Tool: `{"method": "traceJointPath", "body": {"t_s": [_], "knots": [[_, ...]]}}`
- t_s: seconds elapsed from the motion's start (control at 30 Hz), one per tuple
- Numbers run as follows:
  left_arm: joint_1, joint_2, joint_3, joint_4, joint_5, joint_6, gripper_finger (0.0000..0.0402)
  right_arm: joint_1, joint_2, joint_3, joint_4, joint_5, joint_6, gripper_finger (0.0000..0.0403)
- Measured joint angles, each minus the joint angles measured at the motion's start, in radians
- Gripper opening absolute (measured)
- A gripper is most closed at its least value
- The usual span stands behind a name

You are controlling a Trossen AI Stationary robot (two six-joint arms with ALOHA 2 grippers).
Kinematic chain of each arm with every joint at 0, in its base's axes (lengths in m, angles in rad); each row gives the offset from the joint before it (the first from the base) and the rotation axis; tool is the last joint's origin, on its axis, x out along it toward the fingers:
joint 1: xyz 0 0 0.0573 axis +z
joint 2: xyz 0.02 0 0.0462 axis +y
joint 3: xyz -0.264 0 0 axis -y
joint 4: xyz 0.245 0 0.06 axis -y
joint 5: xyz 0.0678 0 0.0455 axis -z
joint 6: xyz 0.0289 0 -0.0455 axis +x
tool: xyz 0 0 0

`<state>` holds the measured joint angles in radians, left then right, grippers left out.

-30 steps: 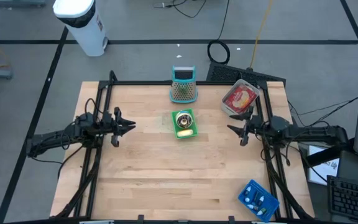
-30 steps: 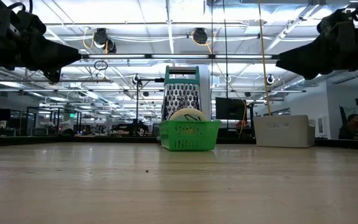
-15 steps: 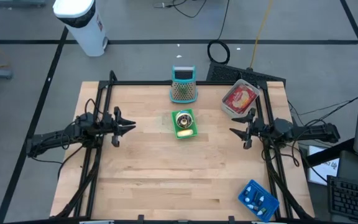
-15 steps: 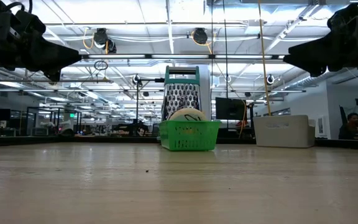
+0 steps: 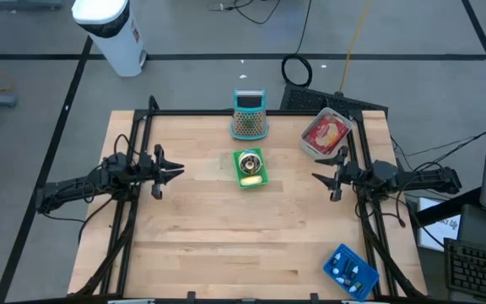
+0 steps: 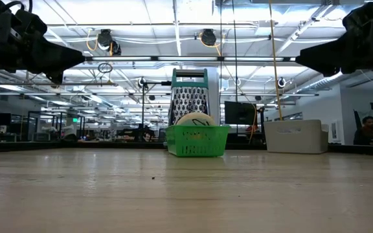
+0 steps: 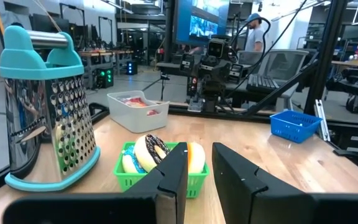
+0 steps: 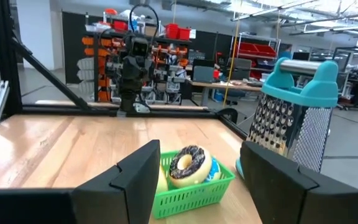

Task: Pick & Place Food Item
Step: Return to Home Position

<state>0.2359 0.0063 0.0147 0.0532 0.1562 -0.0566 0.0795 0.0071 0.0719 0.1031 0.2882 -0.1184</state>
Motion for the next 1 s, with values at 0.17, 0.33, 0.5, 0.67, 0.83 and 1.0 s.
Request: {"method": "traceJointPath", "body": {"t_s": [0.17, 0.33, 0.5, 0.67, 0.83, 1.0], "knots": [[0.0, 0.0, 0.0, 0.001, 0.0, 0.0, 0.0074, 0.0, 0.0, 0.0, 0.012, 0.0, 0.001, 0.0214], [0.0, 0.0, 0.0, 0.001, 0.0, 0.0, 0.0074, 0.0, 0.0, 0.0, 0.015, -0.001, 0.001, 0.0214], [0.0, 0.0, 0.0, 0.002, 0.0, 0.0, 0.0074, 0.0, 0.0, 0.0, 0.017, -0.001, 0.001, 0.0211], [0.0, 0.0, 0.0, 0.002, 0.0, 0.0, 0.0074, 0.0, 0.0, 0.0, 0.019, -0.001, 0.001, 0.0214], [0.0, 0.0, 0.0, 0.002, 0.0, 0.0, 0.0074, 0.0, 0.0, 0.0, 0.019, -0.002, 0.001, 0.0213], [0.0, 0.0, 0.0, 0.002, 0.0, 0.0, 0.0074, 0.0, 0.0, 0.0, 0.02, -0.002, 0.002, 0.0211]]}}
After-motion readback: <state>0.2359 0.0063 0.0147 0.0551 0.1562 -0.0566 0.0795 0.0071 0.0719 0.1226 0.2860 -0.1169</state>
